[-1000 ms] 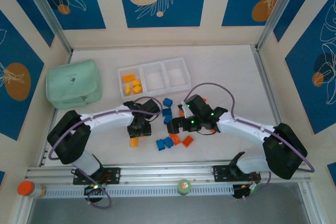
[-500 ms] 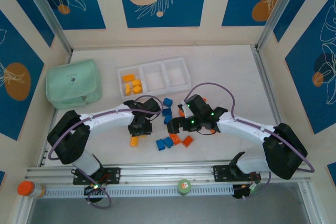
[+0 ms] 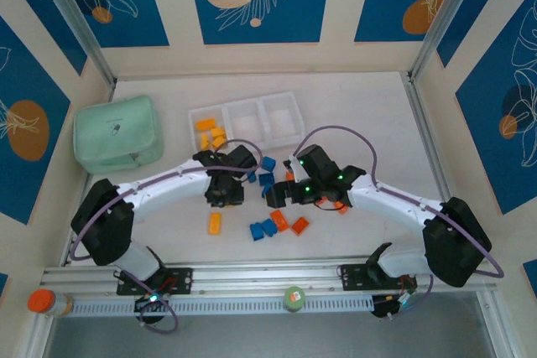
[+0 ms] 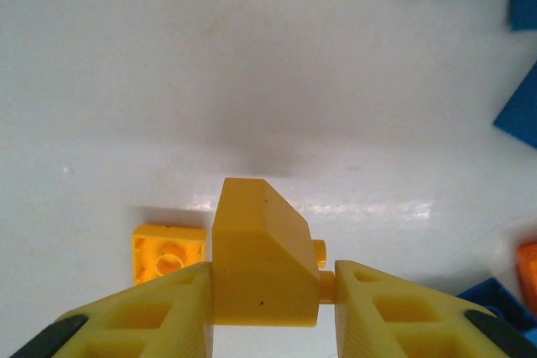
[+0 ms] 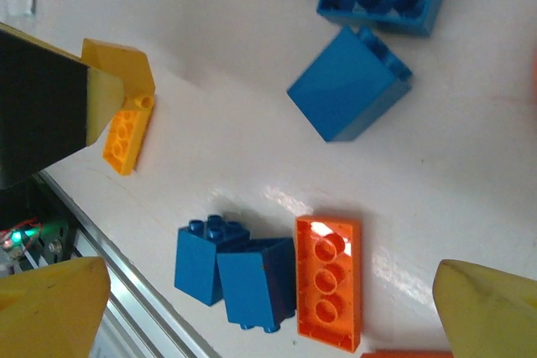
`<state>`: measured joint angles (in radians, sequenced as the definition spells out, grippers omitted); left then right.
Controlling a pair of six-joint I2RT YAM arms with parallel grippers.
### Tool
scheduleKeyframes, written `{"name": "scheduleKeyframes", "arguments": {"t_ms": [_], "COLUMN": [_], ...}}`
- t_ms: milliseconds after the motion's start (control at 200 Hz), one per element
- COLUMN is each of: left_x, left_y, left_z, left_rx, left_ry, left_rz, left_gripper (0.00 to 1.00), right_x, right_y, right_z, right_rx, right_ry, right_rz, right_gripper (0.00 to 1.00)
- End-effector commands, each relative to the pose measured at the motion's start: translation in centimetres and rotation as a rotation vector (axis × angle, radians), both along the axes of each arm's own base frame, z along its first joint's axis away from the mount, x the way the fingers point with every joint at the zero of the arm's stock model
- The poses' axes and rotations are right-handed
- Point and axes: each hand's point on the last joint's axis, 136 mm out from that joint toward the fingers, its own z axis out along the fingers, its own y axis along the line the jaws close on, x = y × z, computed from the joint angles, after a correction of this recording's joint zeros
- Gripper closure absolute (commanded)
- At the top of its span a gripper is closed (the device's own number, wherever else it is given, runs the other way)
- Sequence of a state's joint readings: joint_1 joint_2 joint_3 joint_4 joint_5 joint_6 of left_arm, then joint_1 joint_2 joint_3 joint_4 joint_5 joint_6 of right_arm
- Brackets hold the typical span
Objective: Sort the legos into containers by color
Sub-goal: Pick up the lego from the middle-left of the table, then place the lego in the container.
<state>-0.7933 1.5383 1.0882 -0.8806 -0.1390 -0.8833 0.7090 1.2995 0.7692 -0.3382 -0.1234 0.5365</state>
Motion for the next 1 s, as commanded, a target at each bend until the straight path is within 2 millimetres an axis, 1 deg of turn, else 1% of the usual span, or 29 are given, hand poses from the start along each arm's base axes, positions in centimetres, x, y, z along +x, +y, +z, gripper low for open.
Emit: {"name": "scheduleKeyframes", "arguments": {"t_ms": [0,95,210,315,370,500,620,650,735,805,885,995], "left_x": [2.4,5.4,9.4,13.3,15.3,19.8,23.4,23.9,25.2,25.9,25.9,25.3], "left_y": [1.8,2.8,3.7,4.5,5.0,5.9,6.7,6.9,7.4,7.5,7.5,7.7], "left_z": [2.5,4.7,7.0,8.3,8.1,6.5,5.2,4.5,3.7,3.5,4.1,5.7], "left_rx": [0.023,0.011,-0.048,-0.059,-0.058,-0.028,0.032,0.044,0.056,0.063,0.062,0.049], "left_ry": [-0.051,-0.108,-0.168,-0.225,-0.23,-0.217,-0.215,-0.195,-0.178,-0.185,-0.189,-0.209], "left_rz": [-0.008,0.01,0.046,0.066,0.077,0.094,0.091,0.095,0.108,0.107,0.105,0.098], "left_gripper": [0.63,0.63,0.63,0.63,0.63,0.63,0.62,0.62,0.61,0.56,0.49,0.45], "right_x": [1.0,2.0,3.2,4.4,4.8,5.8,6.3,6.4,6.6,6.7,6.7,6.5], "right_y": [0.5,0.8,1.1,1.3,1.4,1.2,1.0,0.9,0.7,0.5,0.4,0.4], "right_z": [1.7,2.7,3.5,3.9,4.1,4.4,4.8,4.8,4.8,4.9,5.1,5.6], "right_rx": [0.022,0.034,0.051,0.067,0.07,0.063,0.068,0.065,0.057,0.055,0.056,0.059], "right_ry": [-0.037,-0.058,-0.074,-0.08,-0.081,-0.092,-0.096,-0.098,-0.095,-0.097,-0.099,-0.097], "right_rz": [0.021,0.017,0.003,-0.011,-0.014,-0.026,-0.034,-0.035,-0.034,-0.036,-0.034,-0.025], "right_gripper": [0.01,0.01,0.01,0.01,0.01,0.01,0.01,0.01,0.01,0.01,0.01,0.01]}}
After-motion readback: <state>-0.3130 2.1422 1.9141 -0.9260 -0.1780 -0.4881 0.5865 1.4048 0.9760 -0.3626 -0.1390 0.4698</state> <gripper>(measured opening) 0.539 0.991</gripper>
